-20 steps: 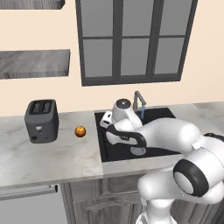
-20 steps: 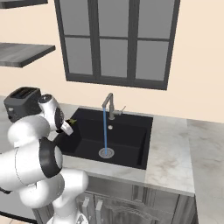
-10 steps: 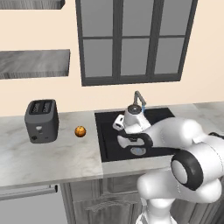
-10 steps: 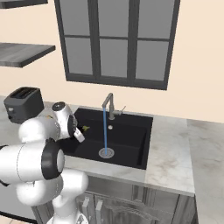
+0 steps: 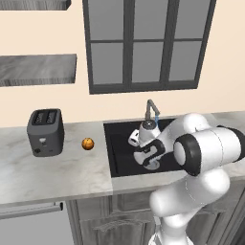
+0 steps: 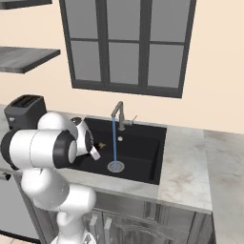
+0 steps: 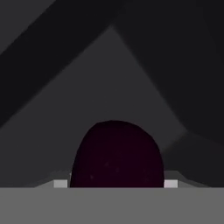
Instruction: Turn on the sink faucet. Then move the eggplant from the counter to the sink. Turn off the sink. Move the vegetable from the sink to the pot next to the stove. Finally move the pot to the front right burner.
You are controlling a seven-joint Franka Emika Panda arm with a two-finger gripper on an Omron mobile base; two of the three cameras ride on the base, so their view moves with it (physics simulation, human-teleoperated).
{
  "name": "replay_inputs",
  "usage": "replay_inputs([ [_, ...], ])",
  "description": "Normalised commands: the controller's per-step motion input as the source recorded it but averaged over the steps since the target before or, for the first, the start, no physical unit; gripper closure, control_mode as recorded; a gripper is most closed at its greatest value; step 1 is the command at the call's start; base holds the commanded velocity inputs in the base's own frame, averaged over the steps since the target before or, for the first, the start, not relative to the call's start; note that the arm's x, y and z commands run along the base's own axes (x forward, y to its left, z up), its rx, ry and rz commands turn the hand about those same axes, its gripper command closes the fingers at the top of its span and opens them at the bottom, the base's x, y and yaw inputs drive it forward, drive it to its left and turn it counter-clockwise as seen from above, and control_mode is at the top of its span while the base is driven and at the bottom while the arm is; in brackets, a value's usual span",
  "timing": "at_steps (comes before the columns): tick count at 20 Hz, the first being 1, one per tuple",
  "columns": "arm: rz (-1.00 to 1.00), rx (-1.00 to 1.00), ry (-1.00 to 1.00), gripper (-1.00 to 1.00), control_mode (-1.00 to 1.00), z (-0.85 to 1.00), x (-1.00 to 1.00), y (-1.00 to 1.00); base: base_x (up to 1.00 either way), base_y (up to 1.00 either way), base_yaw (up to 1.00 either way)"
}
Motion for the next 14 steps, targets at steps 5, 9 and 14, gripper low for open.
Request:
replay_inputs([
  [5,-0.03,0.00,0.11,1.00,-1.00,-0.16,0.24,-0.23,0.00,0.00,0.00],
  [9,-0.01,0.00,0.12,1.00,-1.00,-0.12,0.26,-0.14,0.00,0.00,0.00],
  [14,-0.03,0.01,0.11,1.00,-1.00,-0.13,0.34,-0.09,0.00,0.00,0.00],
])
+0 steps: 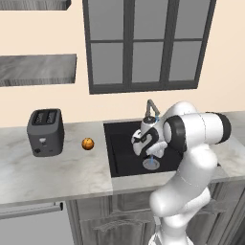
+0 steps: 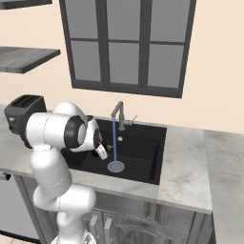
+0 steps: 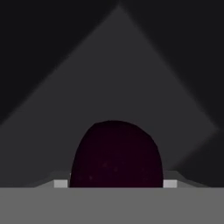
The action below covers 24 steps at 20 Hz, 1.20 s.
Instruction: Turn on the sink faucet. Then move the eggplant from the counter to the sink. Turn off the sink. Move the vegetable from the sink to the pot next to the stove. Finally move the pot to the front right burner.
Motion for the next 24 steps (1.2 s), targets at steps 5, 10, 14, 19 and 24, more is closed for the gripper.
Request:
replay_inputs([
  [5,-0.05,0.01,0.08,1.00,-1.00,-0.22,0.35,-0.02,0.00,0.00,0.00],
  [10,-0.05,0.01,0.01,1.00,-1.00,-0.44,0.16,-0.08,0.00,0.00,0.00],
  [14,-0.06,0.01,0.00,1.00,-1.00,-0.48,0.10,-0.07,0.00,0.00,0.00],
  [19,-0.06,0.01,0.00,1.00,-1.00,-0.42,0.08,-0.07,0.00,0.00,0.00],
  [24,-0.05,0.01,0.00,1.00,-1.00,-0.38,0.06,-0.05,0.00,0.00,0.00],
])
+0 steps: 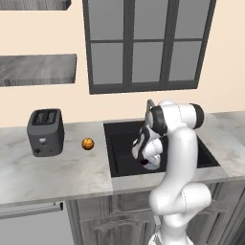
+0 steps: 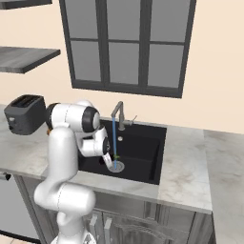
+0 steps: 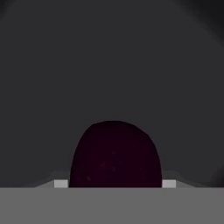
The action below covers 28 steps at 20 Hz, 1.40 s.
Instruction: Turn on the sink faucet. Then move the eggplant from the counter to the sink. Turn off the sink. Move the vegetable from the sink to the pot next to the stove. Finally move the pot to the front right burner.
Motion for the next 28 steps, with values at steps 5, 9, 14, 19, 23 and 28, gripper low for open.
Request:
replay_inputs([
  [5,-0.02,0.02,0.00,1.00,-1.00,-0.32,0.06,0.00,0.00,0.00,0.00],
  [9,0.00,0.00,0.00,1.00,-1.00,-0.30,0.13,0.00,0.00,0.00,0.00],
  [14,0.00,0.00,0.00,1.00,-1.00,-0.33,0.14,0.00,0.00,0.00,0.00],
  [19,0.00,0.00,0.00,1.00,-1.00,-0.34,0.19,0.01,0.00,0.00,0.00],
  [23,0.00,0.02,0.00,-1.00,-1.00,-0.25,0.25,0.02,0.00,0.00,0.00],
  [28,0.00,0.06,0.00,-1.00,-1.00,-0.05,0.13,0.00,0.00,0.00,0.00],
])
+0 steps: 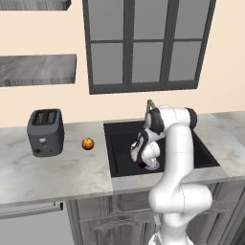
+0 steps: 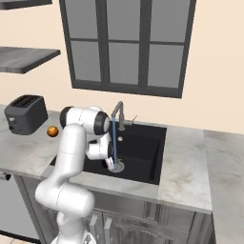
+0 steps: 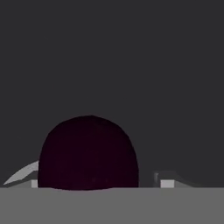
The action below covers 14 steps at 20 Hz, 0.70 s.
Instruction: Turn on the sink faucet. Then move the eggplant from the counter to the sink. Turn off the sink. Move the vegetable from the sink to the pot next to the stove. Finally move the pot to the front right burner.
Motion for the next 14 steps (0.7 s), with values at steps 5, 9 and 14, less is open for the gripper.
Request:
replay_inputs([
  [5,0.00,0.05,0.00,-1.00,-1.00,0.00,0.00,0.00,0.00,0.00,0.00],
  [9,0.00,0.04,-0.01,-1.00,-1.00,0.12,-0.06,0.00,0.00,0.00,0.00],
  [14,0.00,0.01,-0.02,-1.00,-1.00,0.29,-0.18,0.08,0.00,0.00,0.00],
])
